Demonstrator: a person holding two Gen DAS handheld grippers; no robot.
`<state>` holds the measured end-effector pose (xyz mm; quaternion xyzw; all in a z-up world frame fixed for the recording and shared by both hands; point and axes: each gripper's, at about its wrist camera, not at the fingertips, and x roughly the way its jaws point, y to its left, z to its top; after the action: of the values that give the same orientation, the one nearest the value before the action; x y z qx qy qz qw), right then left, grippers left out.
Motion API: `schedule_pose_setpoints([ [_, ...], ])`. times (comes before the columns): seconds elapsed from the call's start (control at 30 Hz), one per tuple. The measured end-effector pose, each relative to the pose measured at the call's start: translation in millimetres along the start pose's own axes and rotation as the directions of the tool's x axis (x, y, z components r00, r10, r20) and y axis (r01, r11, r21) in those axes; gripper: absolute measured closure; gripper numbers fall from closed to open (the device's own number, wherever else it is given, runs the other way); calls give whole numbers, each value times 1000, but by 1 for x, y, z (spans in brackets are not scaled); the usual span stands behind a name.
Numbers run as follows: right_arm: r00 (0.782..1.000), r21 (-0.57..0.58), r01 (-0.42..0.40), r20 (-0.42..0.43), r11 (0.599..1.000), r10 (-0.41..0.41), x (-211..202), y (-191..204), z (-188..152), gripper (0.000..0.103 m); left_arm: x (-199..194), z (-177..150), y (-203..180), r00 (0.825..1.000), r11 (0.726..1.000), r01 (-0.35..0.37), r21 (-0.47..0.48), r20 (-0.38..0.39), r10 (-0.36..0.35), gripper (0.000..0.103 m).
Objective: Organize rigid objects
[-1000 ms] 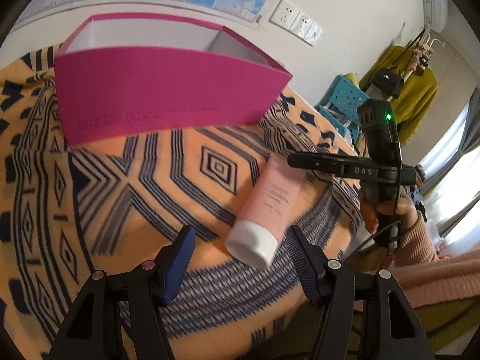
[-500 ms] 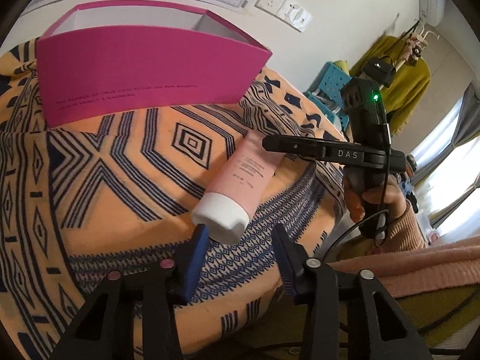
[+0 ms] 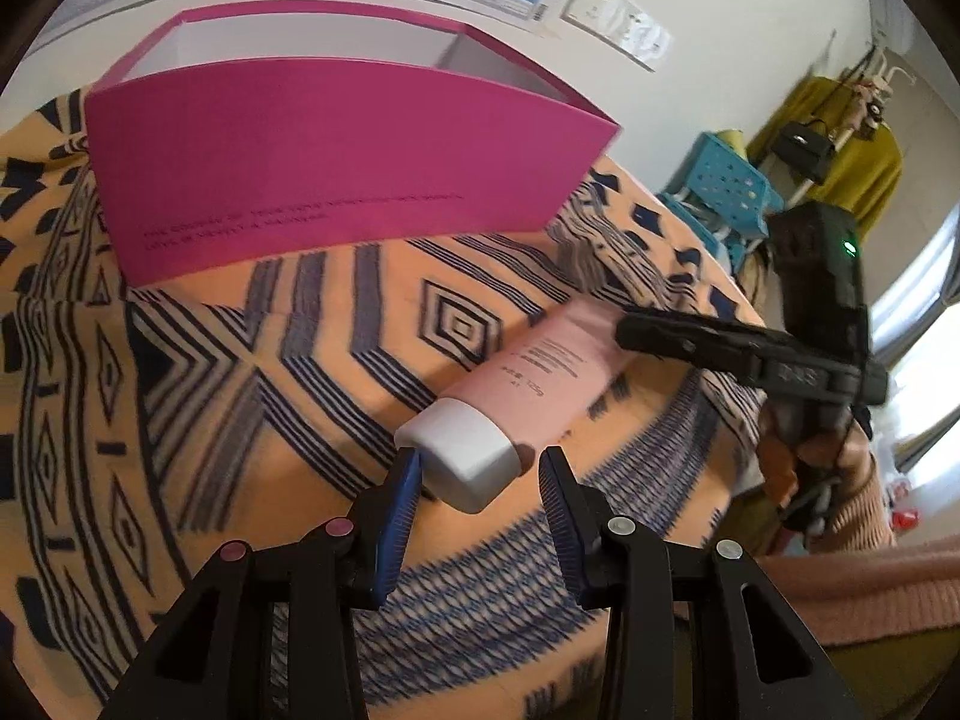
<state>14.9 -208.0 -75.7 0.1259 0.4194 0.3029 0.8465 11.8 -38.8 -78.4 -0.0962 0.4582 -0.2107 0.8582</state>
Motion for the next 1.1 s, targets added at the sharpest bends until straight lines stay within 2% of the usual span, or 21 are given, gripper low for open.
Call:
schedule_pose_setpoints([
  [0.27, 1000, -14, -14, -11, 1000, 14, 7, 6, -1, 43, 0, 9, 16, 999, 999, -26, -21, 24, 26, 63],
  [0.6, 1000, -9, -2, 18, 1000, 3, 8, 8, 1, 49, -6, 11, 17, 998, 998, -55, -24, 42, 56, 63],
  [1.1, 994, -77, 16, 105, 997, -8, -15, 26, 21, 49, -36, 30, 8, 987, 997, -77, 13, 144, 74, 61],
])
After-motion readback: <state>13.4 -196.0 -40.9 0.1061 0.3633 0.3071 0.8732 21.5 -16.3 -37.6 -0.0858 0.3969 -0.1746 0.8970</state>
